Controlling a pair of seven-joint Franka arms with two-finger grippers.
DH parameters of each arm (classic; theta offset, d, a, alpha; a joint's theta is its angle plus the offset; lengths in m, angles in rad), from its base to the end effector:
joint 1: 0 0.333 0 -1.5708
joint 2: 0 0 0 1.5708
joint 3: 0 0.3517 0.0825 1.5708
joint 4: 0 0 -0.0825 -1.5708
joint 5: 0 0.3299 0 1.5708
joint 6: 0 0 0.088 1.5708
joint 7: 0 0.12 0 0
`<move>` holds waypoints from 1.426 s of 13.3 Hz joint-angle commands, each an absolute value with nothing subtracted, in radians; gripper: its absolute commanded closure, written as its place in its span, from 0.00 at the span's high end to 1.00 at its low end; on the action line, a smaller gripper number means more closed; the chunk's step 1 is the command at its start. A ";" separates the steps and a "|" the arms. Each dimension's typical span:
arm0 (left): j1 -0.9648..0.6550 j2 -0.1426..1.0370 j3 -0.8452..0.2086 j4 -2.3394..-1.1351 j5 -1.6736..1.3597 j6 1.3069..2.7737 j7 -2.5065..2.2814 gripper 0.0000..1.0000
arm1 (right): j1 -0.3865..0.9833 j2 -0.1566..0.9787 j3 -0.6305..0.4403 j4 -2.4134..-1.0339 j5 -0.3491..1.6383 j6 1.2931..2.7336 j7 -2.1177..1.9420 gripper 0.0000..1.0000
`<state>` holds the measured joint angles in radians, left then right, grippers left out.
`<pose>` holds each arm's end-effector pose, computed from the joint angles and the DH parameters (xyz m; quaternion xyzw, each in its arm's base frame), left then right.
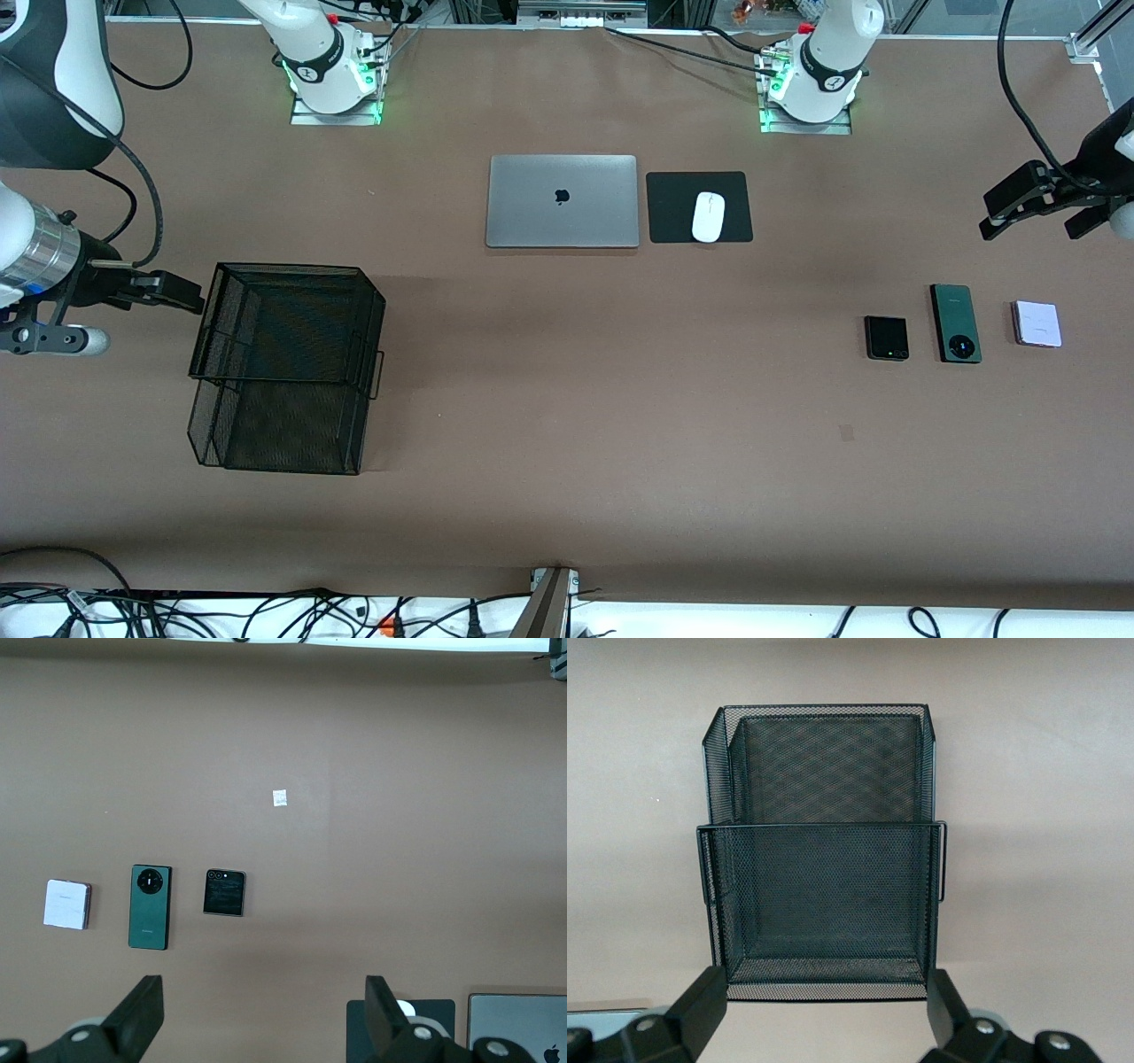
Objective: Place phones with both arms
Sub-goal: 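Reach the left gripper down to the small black flip phone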
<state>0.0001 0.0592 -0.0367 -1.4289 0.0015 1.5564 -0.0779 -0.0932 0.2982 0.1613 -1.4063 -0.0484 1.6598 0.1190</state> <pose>0.5208 -0.0181 0.6750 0.9992 0.0207 0.0341 0.0023 0.6017 0.0206 0.5607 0.9995 -0.0258 -0.0203 0.0023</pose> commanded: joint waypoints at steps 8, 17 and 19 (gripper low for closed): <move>-0.003 0.040 -0.031 -1.448 -0.011 1.502 -0.055 1.00 | -0.097 0.301 0.161 -1.394 -0.031 1.643 0.104 1.00; 0.106 0.136 -0.021 -1.776 0.049 1.906 0.129 1.00 | -0.098 0.301 0.160 -1.394 -0.026 1.643 0.103 1.00; 0.133 0.161 -0.023 -1.857 0.049 2.035 0.175 1.00 | -0.098 0.302 0.160 -1.396 -0.025 1.643 0.103 1.00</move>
<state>0.1170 0.1672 -0.0170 -1.7766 0.0350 1.9402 0.1271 -0.0921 0.3001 0.1580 -1.4063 -0.0435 1.6595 0.1183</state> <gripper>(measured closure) 0.000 0.000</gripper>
